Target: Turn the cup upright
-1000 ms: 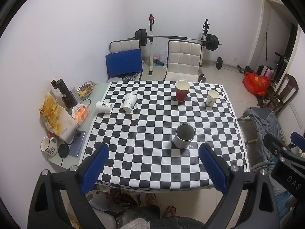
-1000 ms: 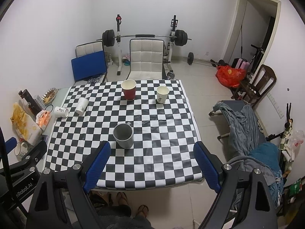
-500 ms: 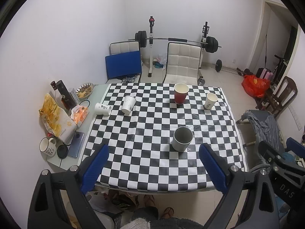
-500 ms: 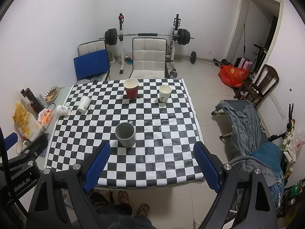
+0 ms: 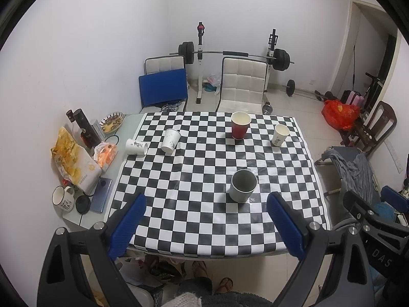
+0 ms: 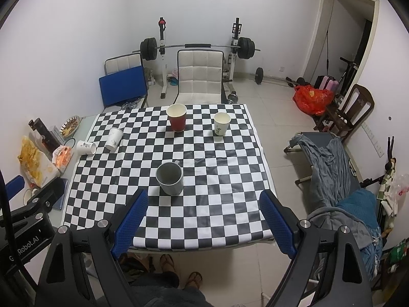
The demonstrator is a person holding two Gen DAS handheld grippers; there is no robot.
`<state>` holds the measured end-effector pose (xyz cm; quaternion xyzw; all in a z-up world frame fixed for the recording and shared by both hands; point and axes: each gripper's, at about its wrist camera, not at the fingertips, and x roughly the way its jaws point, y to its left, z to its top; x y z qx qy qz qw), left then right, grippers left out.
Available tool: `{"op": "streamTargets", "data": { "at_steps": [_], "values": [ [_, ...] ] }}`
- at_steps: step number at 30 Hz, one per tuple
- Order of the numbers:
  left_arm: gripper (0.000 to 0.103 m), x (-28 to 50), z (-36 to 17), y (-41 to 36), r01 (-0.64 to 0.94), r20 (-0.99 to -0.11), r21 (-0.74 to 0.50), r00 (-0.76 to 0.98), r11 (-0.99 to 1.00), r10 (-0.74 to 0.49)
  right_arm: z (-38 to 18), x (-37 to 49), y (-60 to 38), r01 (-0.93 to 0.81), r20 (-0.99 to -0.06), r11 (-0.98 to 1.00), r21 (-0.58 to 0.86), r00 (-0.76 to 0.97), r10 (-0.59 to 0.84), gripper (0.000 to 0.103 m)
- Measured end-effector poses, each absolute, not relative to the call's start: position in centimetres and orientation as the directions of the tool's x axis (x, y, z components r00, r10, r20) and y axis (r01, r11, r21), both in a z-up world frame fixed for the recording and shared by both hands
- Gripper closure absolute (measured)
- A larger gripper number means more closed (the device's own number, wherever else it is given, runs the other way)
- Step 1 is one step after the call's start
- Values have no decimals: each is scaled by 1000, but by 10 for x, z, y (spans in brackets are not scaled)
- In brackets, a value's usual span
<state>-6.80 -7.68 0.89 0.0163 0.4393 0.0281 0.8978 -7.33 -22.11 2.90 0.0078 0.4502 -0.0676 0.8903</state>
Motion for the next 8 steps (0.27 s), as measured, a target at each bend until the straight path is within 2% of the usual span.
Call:
{"op": "streamTargets", "data": {
  "at_steps": [8],
  "values": [
    [7,-70,13,-82,-38,-786,39,615,999,54,29,-74,-220,127,-803,991,-45,586,-111,13]
  ]
}}
